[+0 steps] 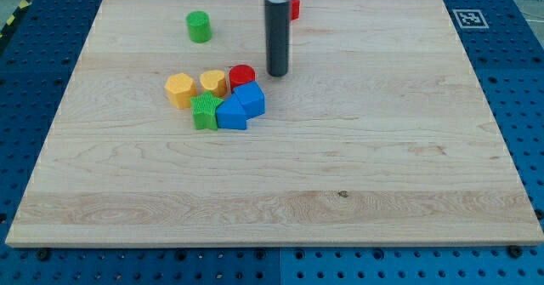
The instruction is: Place the arm to the top right of the board
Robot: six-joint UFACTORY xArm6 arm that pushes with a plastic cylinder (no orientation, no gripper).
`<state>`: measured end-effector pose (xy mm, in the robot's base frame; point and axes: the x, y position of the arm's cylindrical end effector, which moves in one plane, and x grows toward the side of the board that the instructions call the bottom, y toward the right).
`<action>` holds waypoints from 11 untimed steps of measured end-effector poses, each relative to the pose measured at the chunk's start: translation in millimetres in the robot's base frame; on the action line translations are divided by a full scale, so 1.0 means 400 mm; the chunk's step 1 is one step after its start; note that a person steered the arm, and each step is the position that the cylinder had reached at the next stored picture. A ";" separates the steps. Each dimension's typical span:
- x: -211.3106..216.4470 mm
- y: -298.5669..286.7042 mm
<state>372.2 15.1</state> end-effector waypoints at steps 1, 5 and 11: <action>-0.028 0.077; -0.135 0.242; -0.453 0.543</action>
